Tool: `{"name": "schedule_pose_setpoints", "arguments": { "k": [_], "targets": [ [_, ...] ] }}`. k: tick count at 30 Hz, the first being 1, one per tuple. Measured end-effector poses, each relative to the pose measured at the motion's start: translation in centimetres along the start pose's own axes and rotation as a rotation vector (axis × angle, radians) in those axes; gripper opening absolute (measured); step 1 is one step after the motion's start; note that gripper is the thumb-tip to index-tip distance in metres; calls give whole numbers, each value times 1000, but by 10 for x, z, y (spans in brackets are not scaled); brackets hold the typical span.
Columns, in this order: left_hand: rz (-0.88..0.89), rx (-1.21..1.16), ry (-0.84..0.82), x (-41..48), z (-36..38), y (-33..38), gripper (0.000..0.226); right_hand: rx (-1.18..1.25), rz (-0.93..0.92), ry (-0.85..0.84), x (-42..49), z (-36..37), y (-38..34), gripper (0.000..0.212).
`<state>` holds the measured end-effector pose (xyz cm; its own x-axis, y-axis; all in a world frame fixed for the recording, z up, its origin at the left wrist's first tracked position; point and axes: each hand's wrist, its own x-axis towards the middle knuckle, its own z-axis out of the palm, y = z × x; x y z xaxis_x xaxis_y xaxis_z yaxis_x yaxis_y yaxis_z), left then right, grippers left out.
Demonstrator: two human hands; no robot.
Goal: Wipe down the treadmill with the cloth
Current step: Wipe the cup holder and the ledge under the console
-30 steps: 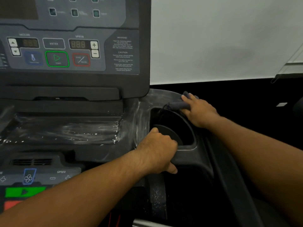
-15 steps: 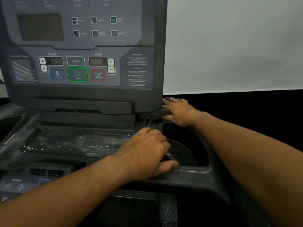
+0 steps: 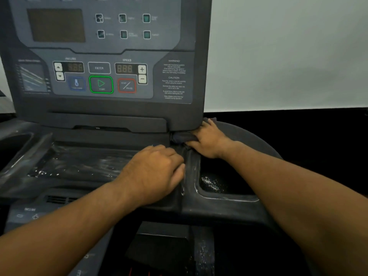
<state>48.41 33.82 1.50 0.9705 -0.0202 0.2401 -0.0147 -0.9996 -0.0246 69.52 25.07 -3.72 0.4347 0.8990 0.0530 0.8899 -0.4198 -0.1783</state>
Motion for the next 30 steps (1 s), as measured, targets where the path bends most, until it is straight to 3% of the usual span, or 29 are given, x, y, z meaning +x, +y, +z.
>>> {"name": "schedule_pose_setpoints", "arguments": {
  "k": [4,13,18,20,22,30],
  "targets": [
    [-10,-15,3,3,-1,0,43,118,-115,27,-22,-5,-15,39],
    [-34,-34,41,5,-1,1,40,88,-150,-62,-46,-12,-12,43],
    [-24,-91,123,-2,-6,1,36,-86,114,-32,-36,-2,8,57],
    [-35,-109,135,-6,-9,-2,36,-58,297,-30,-33,5,6,61],
    [-53,-105,144,-11,-11,-6,36,-38,357,-58,-23,3,0,62],
    [-105,-80,129,-30,-20,-13,38,-29,173,-130,-17,3,-29,54]
  ]
}}
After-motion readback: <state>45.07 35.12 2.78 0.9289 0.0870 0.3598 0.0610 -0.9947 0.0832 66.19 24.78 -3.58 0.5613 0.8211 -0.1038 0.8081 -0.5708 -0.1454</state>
